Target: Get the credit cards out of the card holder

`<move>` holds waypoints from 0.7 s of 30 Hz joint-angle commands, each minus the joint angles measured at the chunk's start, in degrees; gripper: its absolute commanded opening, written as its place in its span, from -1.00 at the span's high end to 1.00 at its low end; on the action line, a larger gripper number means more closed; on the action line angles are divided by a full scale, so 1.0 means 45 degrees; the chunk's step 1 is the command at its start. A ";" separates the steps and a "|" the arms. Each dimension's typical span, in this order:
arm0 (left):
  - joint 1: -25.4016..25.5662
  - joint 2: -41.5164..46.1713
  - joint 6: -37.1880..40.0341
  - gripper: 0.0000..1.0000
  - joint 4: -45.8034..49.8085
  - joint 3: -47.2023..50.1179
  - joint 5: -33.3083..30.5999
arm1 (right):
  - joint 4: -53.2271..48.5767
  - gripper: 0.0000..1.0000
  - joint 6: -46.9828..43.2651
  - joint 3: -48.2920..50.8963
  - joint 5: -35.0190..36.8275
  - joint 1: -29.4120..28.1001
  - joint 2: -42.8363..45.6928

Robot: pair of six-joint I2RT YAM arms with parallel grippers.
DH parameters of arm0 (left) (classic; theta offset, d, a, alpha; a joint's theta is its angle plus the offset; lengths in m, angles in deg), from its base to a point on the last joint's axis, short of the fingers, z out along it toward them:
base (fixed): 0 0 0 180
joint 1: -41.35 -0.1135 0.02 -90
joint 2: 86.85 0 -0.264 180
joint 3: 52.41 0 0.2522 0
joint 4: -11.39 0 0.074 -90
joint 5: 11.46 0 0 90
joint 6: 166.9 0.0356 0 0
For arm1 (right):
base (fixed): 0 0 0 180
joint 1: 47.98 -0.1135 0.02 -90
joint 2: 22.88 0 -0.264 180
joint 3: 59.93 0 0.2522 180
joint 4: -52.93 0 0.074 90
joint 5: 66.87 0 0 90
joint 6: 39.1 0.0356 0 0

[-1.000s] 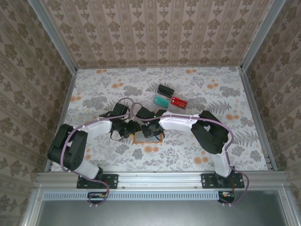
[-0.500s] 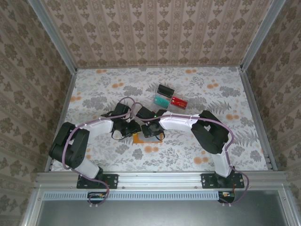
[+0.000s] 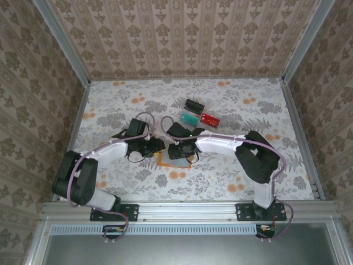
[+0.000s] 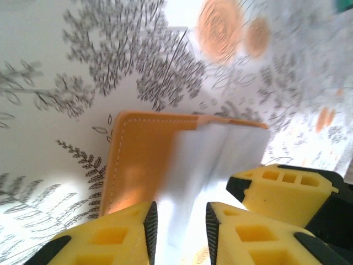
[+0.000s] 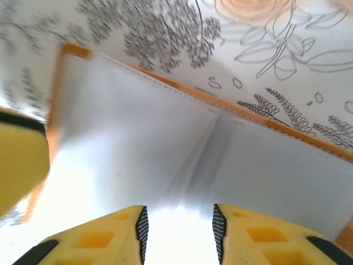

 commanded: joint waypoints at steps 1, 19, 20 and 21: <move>-0.0632 0.1039 0.0478 0.25 0.1215 -0.0246 0.0100 | 0.0988 0.11 0.0229 0.0092 -0.0350 0.0300 0.1817; -0.3331 0.3430 0.5351 -0.91 0.4569 -0.2925 -0.7911 | 0.0769 -0.98 -0.4105 0.2245 0.6479 0.3731 0.8840; -0.3385 0.3536 0.5650 -0.94 0.4015 -0.2662 -0.8676 | 0.1122 -0.99 -0.4510 0.2559 0.7155 0.3954 0.9111; -0.3419 0.3642 0.5776 -0.97 0.3578 -0.2367 -0.9537 | 0.1504 -0.99 -0.4755 0.2874 0.7795 0.4214 0.9320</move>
